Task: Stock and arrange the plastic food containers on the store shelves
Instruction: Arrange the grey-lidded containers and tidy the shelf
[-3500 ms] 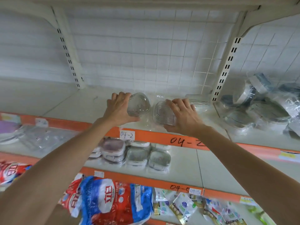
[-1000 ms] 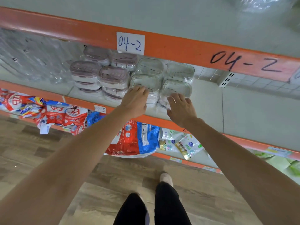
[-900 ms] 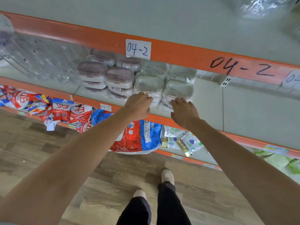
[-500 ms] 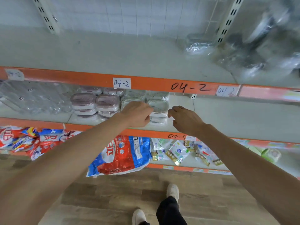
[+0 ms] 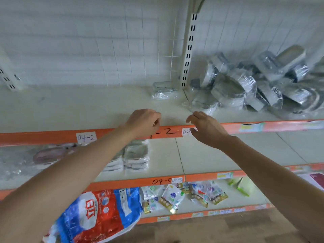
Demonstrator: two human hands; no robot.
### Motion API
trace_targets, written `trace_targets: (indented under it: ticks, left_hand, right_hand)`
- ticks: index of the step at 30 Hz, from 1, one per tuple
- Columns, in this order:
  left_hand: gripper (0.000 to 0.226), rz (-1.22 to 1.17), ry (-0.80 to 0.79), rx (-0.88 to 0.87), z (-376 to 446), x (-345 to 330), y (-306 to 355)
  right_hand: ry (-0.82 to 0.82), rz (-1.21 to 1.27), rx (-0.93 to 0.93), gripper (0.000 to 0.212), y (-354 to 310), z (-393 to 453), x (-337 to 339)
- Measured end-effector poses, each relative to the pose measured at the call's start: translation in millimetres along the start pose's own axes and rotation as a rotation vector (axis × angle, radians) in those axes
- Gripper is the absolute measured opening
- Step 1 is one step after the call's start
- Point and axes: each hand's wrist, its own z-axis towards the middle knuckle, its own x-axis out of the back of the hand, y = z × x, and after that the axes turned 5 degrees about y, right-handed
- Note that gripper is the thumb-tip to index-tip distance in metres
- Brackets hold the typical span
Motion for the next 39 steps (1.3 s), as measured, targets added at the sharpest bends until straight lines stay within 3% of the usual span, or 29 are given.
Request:
trace_targets:
  ticks: [5, 10, 13, 16, 19, 24, 29, 31, 34, 39]
  left_hand:
    - [0.011, -0.051, 0.023, 0.004, 51.9, -28.6, 12.2]
    - [0.041, 0.030, -0.066, 0.148, 112.6, -54.5, 7.0]
    - [0.052, 0.099, -0.079, 0.254, 138.4, -65.6, -2.7]
    - [0.063, 0.137, -0.175, 0.341, 152.8, -72.6, -12.1]
    - [0.061, 0.184, -0.205, 0.444, 158.4, -75.8, -10.7]
    - [0.058, 0.324, -0.107, 0.402, 156.3, -67.5, -5.4]
    - [0.062, 0.229, -0.020, 0.458, 124.0, -58.8, -13.8]
    - [0.063, 0.112, -0.027, 0.502, 110.7, -56.8, -17.8]
    - [0.061, 0.036, -0.105, 0.544, 100.9, -48.7, -20.3]
    - [0.066, -0.086, -0.060, 0.615, 87.4, -35.5, -15.4]
  right_hand:
    - [0.011, -0.001, -0.056, 0.038, 55.9, 23.5, -0.4]
    - [0.038, 0.088, -0.085, 0.034, 101.7, 56.5, -10.1]
    - [-0.051, 0.120, -0.024, 0.037, 119.1, 73.6, -19.7]
    - [-0.183, 0.142, 0.025, 0.053, 127.2, 84.5, -26.1]
    - [-0.206, 0.157, 0.039, 0.057, 129.2, 89.6, -27.9]
    - [-0.120, 0.106, 0.093, 0.061, 119.5, 101.2, -31.1]
    - [-0.082, 0.170, 0.112, 0.064, 103.4, 107.4, -35.5]
    - [-0.166, 0.259, 0.107, 0.067, 102.9, 107.9, -37.7]
    - [-0.296, 0.149, 0.158, 0.073, 103.8, 108.4, -39.4]
    - [-0.221, 0.105, 0.169, 0.071, 85.0, 97.7, -38.0]
